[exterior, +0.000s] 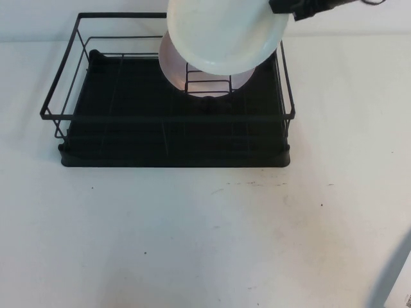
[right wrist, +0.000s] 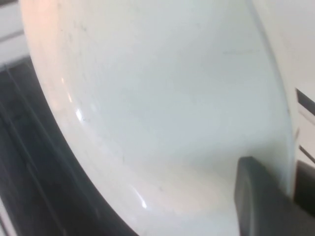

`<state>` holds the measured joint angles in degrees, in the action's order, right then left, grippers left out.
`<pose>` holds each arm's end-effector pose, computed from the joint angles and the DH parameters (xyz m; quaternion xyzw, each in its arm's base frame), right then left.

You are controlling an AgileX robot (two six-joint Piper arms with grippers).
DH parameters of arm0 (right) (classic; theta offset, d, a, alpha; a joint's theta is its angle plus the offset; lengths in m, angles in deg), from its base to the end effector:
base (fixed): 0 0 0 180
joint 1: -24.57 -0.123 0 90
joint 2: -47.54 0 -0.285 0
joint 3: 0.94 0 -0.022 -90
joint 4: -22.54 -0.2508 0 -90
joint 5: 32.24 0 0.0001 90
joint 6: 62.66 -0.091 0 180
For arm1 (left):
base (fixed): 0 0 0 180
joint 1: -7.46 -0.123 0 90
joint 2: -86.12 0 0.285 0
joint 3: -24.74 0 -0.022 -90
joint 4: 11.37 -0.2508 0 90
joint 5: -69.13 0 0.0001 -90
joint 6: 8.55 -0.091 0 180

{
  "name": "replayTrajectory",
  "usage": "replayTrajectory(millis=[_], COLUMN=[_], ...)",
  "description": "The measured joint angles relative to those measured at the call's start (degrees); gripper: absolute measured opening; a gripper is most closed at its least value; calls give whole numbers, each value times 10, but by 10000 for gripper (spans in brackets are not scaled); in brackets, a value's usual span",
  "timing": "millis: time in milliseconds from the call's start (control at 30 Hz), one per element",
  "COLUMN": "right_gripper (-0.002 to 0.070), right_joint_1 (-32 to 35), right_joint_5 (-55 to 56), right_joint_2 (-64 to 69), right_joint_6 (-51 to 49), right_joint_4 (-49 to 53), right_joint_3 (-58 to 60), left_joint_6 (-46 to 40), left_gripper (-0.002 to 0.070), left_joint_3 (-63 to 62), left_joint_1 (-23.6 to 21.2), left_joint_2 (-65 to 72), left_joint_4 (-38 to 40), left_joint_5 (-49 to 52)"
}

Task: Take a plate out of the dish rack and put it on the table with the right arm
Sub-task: Place the plate from the table

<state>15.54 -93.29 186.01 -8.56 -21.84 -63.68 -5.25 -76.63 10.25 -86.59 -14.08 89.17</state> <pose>0.4926 0.1347 0.3507 -0.4095 0.7587 0.2153 0.4585 0.0534 -0.0011 0.1739 0.0093 0.7983 -0.0122 0.6021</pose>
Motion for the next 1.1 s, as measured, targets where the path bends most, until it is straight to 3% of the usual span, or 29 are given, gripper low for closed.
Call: replayTrajectory(millis=[133,567,867,1100], right_gripper=[41,41,41,41], right_joint_1=[7,25,25,25], right_joint_5=[-32,-113,-116,-118], right_joint_2=[-40,-184,-336,-463], right_joint_6=[-49,-163,-220,-277], right_joint_4=[81,202,283,286], right_joint_3=[0,11,158,323], left_joint_6=[0,0,0,0], left_gripper=[-4,-4,-4,-4], left_joint_3=[0,0,0,0], left_joint_1=[0,0,0,0], left_joint_2=[0,0,0,0], left_joint_4=[0,0,0,0], left_joint_5=[0,0,0,0])
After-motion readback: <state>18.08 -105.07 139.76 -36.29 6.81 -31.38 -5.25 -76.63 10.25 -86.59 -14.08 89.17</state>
